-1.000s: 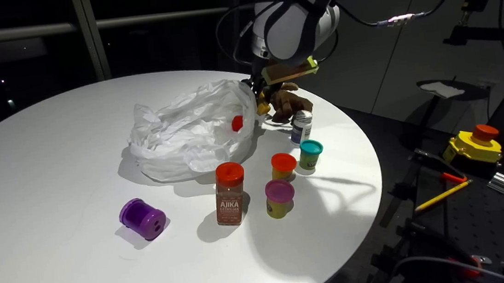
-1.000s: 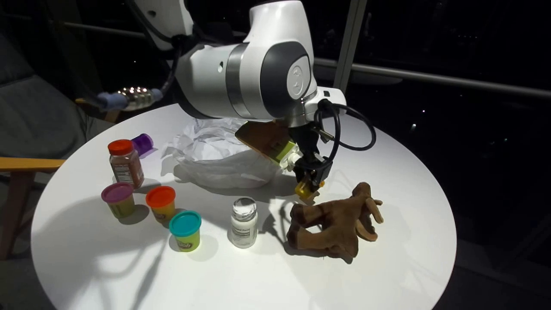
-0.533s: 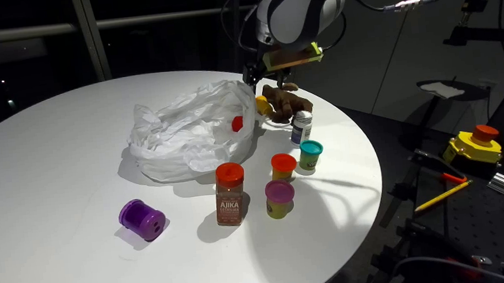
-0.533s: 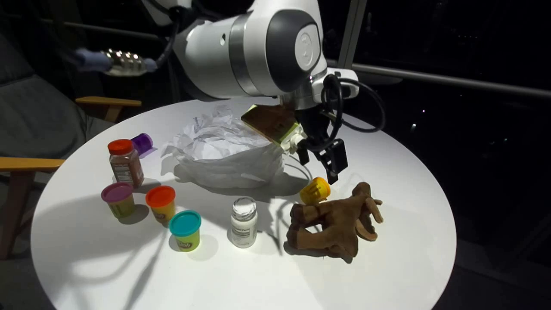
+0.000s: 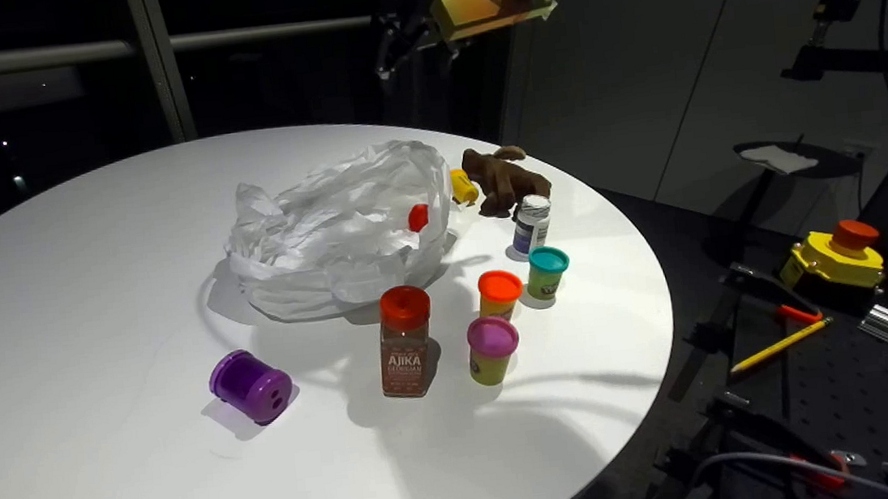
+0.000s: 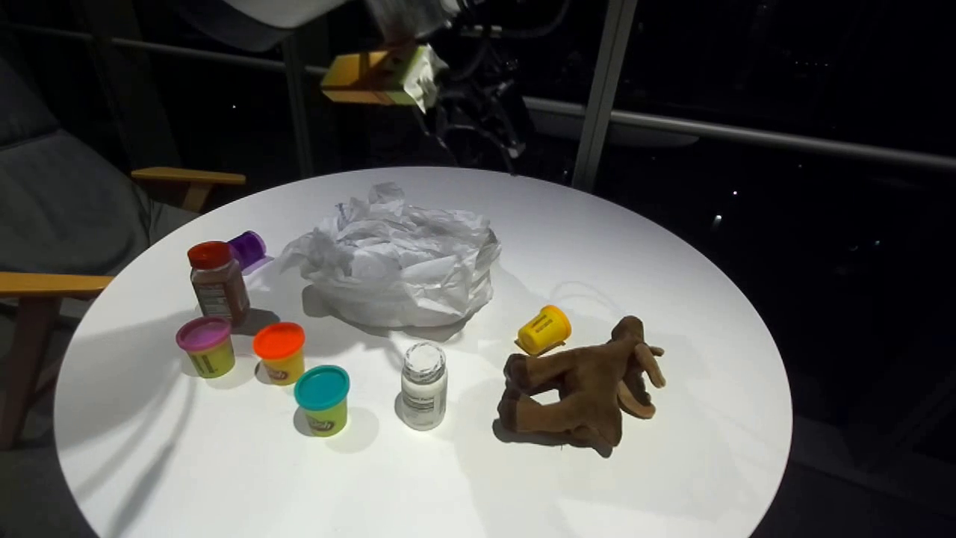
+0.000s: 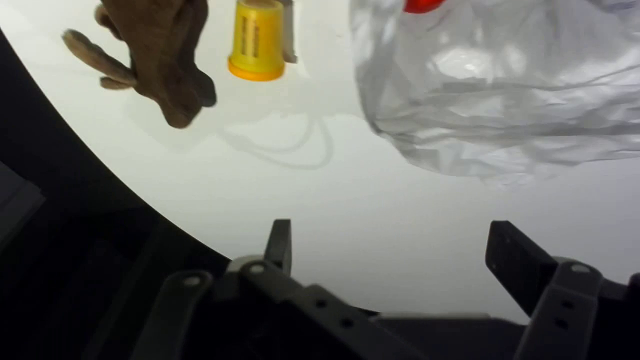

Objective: Pick the objects in the plastic bag and put them on the table

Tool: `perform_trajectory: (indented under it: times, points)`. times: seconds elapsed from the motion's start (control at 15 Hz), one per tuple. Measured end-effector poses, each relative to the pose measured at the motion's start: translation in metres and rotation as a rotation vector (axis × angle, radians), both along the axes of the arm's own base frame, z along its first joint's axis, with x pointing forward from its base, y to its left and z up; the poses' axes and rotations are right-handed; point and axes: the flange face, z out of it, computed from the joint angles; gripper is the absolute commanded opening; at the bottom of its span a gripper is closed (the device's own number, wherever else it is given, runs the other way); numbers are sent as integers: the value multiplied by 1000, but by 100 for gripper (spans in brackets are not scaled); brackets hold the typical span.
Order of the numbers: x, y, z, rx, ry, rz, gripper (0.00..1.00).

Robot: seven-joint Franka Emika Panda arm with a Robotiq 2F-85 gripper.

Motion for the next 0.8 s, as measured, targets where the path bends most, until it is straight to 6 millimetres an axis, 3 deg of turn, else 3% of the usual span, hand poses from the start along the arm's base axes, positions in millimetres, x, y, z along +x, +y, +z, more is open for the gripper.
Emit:
perform_trajectory:
  times: [0.2, 0.4, 0.6, 0.8]
  points:
    - [-10, 70, 13, -2, 26, 165, 100]
    - [-19, 113, -3, 42, 123, 296, 100]
    - [-16, 111, -31, 63, 224, 342, 100]
    - [-6, 84, -59, 46, 289, 323, 100]
